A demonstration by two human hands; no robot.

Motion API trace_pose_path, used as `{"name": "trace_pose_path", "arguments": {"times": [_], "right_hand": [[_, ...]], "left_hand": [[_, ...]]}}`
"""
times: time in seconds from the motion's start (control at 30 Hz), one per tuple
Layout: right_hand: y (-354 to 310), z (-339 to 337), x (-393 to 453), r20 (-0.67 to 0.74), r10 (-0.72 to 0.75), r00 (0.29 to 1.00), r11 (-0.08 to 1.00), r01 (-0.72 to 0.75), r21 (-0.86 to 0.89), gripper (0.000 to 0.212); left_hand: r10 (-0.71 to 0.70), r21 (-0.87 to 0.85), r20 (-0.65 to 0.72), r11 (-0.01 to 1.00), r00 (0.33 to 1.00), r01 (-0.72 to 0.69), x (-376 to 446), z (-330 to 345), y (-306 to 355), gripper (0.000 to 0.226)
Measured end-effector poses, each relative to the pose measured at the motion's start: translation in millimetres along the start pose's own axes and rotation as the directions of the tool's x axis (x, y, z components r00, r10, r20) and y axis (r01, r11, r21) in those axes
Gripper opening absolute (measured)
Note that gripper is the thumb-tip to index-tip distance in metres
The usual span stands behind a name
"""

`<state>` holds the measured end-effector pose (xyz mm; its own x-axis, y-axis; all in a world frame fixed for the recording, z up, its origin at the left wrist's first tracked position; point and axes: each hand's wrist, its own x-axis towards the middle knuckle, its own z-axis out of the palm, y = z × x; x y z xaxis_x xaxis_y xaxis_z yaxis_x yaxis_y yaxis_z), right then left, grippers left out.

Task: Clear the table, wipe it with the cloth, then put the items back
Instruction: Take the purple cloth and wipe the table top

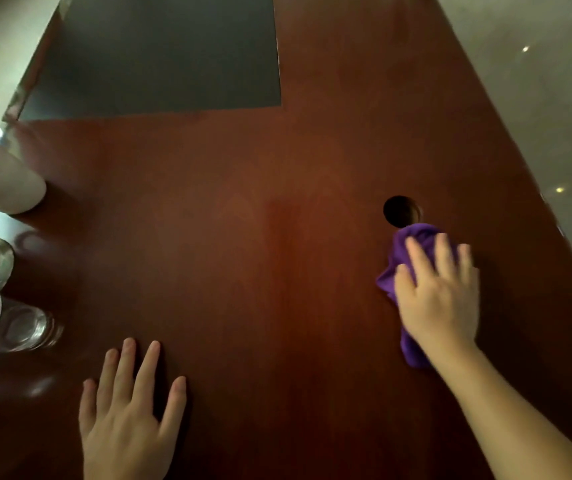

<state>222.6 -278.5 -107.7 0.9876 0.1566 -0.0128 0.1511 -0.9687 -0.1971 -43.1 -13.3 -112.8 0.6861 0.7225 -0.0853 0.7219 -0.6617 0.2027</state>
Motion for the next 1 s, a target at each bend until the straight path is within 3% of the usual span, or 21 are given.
{"name": "trace_pose_path", "arguments": {"times": [0.07, 0.3, 0.43, 0.6, 0.7, 0.87, 1.0], "right_hand": [[11.1, -0.7, 8.0, 0.025, 0.108, 0.994, 0.993, -0.107, -0.04, 0.056], [-16.9, 11.7, 20.2, -0.014, 0.277, 0.961, 0.96, -0.278, -0.04, 0.056], [-63.2, 21.4, 30.8, -0.01, 0.267, 0.964, 0.964, -0.267, -0.018, 0.058], [-160.7, 34.3, 20.5, 0.011, 0.017, 1.0, 0.998, -0.018, 0.068, 0.056], [-212.8, 41.5, -4.7, 0.049, -0.177, 0.983, 0.979, 0.171, 0.108, 0.056], [-236.8, 53.5, -47.7, 0.099, -0.526, 0.845, 0.847, 0.509, 0.153, 0.055], [-203.8, 51.7, -51.0, 0.125, -0.672, 0.73, 0.74, 0.656, 0.146, 0.055]], "left_hand": [[0.001, 0.001, 0.006, 1.0, 1.0, -0.001, 0.5, -0.2, 1.1, 0.074], [0.011, 0.026, 0.015, 1.0, 1.0, -0.011, 0.7, 2.6, -1.3, 0.073], [0.029, 0.043, 0.017, 0.999, 0.999, -0.03, 1.1, 4.2, -4.6, 0.07], [0.058, 0.051, -0.003, 0.997, 0.998, -0.058, 1.2, 5.0, -6.4, 0.069], [0.048, 0.041, -0.012, 0.998, 0.999, -0.047, 1.4, 3.3, -4.8, 0.079], [0.041, 0.042, 0.01, 0.998, 0.999, -0.042, 2.0, 3.3, -4.3, 0.077], [0.031, 0.063, 0.039, 0.997, 0.999, -0.033, 2.1, 2.5, -3.3, 0.069]]}}
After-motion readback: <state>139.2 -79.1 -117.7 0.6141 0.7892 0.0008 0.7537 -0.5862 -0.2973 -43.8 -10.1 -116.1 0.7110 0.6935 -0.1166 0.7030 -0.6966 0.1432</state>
